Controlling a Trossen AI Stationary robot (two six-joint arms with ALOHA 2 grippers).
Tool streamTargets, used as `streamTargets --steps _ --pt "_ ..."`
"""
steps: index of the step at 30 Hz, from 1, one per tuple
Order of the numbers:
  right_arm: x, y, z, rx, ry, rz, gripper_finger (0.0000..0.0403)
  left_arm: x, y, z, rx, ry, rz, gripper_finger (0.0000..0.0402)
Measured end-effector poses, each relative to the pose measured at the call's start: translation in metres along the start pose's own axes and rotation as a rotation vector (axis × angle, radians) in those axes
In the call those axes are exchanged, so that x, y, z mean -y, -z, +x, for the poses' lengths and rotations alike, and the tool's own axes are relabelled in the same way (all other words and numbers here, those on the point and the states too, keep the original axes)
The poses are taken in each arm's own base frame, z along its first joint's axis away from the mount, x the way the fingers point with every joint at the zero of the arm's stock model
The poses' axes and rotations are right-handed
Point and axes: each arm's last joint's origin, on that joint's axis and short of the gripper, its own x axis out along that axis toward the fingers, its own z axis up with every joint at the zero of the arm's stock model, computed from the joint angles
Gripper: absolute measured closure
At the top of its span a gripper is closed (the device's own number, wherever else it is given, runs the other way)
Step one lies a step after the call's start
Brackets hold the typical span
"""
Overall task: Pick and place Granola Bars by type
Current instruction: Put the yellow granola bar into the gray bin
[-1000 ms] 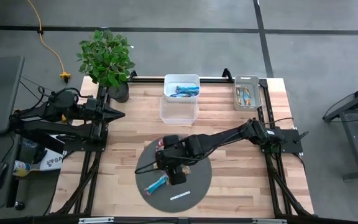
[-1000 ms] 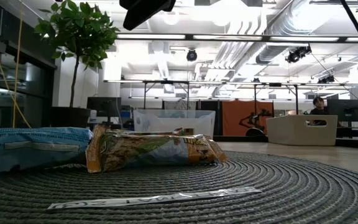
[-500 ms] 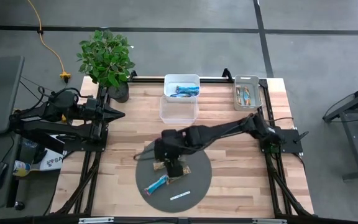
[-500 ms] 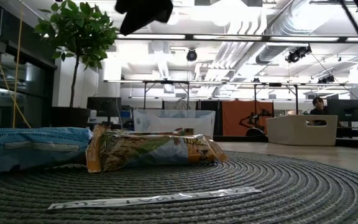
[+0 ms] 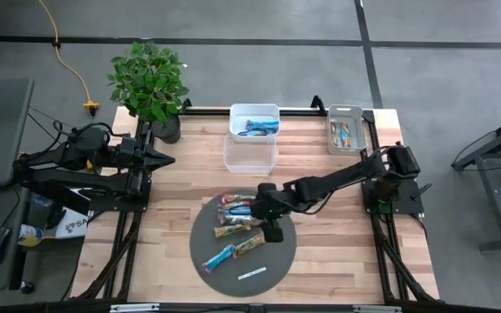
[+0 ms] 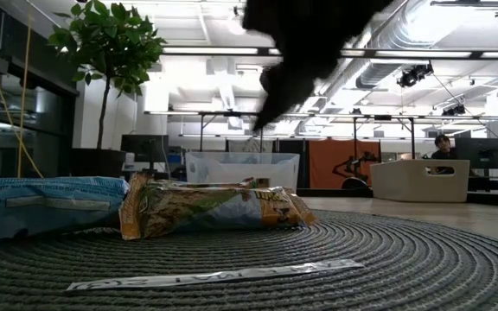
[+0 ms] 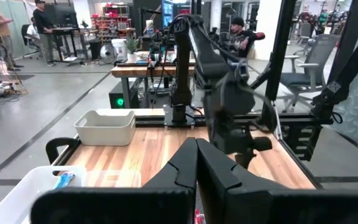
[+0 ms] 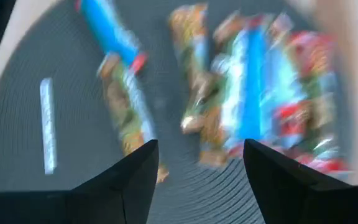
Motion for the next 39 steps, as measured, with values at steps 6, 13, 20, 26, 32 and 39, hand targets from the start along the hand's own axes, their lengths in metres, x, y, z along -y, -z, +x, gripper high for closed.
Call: streamTargets --steps 6,13,20,26,32,39 --pt "-0.009 0.023 0.014 0.041 -0.091 -0.047 0.0183 0.000 0.000 0.000 0.000 0.000 0.000 0.0401" --pt "-0.028 0.026 0.019 0.159 -0.178 -0.195 0.0183 0.000 0.000 0.000 0.001 0.000 0.000 0.0401" --pt "-0.031 0.040 0.036 0.176 -0.147 -0.234 0.0183 0.000 0.000 0.000 0.000 0.000 0.000 0.0401" --pt "-0.027 0.042 0.047 0.181 -0.133 -0.239 0.0183 0.000 0.000 0.000 0.000 0.000 0.000 0.0401" --pt "-0.026 0.048 0.059 0.151 -0.148 -0.238 0.0183 0.000 0.000 0.000 0.000 0.000 0.000 0.0401" --pt "-0.022 0.054 0.070 0.131 -0.155 -0.230 0.0183 0.000 0.000 0.000 0.001 0.000 0.000 0.0401"
